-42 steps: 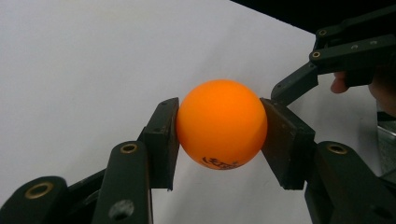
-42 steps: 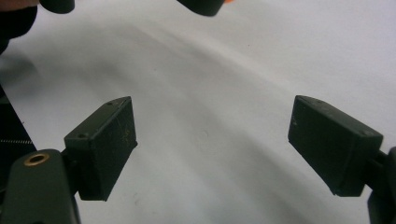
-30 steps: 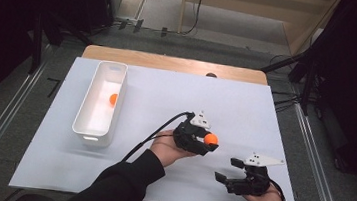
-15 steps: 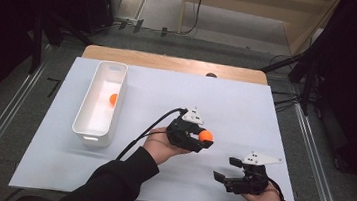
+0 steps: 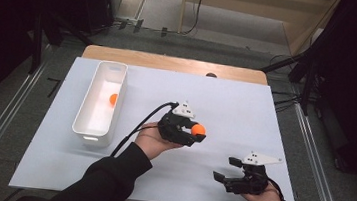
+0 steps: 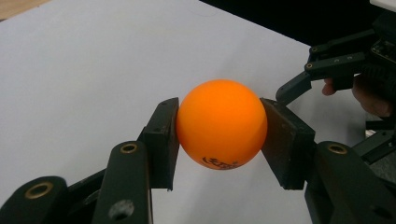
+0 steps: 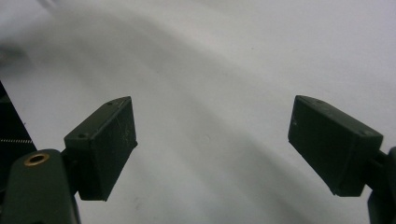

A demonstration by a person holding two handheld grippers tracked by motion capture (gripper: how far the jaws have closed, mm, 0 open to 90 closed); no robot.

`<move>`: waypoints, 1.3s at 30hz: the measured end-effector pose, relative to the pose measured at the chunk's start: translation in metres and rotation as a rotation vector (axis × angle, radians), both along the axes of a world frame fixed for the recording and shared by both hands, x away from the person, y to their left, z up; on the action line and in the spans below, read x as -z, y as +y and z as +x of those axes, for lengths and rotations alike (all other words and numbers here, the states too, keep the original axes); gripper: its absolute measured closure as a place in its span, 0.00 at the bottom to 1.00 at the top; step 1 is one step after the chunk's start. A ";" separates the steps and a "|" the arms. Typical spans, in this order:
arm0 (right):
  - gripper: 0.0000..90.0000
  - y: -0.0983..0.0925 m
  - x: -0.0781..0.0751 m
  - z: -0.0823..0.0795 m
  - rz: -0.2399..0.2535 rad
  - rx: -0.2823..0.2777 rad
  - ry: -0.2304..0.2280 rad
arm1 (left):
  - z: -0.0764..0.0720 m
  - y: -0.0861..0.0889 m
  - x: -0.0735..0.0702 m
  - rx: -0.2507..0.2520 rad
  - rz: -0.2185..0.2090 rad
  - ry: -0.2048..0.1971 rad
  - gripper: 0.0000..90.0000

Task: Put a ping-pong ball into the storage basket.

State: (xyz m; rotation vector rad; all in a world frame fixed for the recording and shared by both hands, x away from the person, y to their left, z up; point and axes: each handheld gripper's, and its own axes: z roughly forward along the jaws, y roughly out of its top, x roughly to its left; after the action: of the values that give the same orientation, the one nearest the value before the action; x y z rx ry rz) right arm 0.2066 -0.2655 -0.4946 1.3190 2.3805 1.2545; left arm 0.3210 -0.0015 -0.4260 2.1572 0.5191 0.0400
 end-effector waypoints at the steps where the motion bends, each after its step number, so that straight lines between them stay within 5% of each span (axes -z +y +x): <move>1: 0.15 0.000 0.000 0.000 0.001 0.002 0.001 | 0.001 0.001 0.000 0.002 -0.003 0.000 0.57; 39: 0.15 0.001 -0.001 0.000 -0.003 -0.007 -0.002 | 0.012 0.049 -0.015 -0.110 0.002 -0.009 0.57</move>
State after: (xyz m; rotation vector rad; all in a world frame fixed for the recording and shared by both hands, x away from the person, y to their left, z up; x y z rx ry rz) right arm 0.2069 -0.2647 -0.4938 1.3094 2.3867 1.2535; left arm 0.3334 0.0476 -0.4113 2.1274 0.6327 0.1110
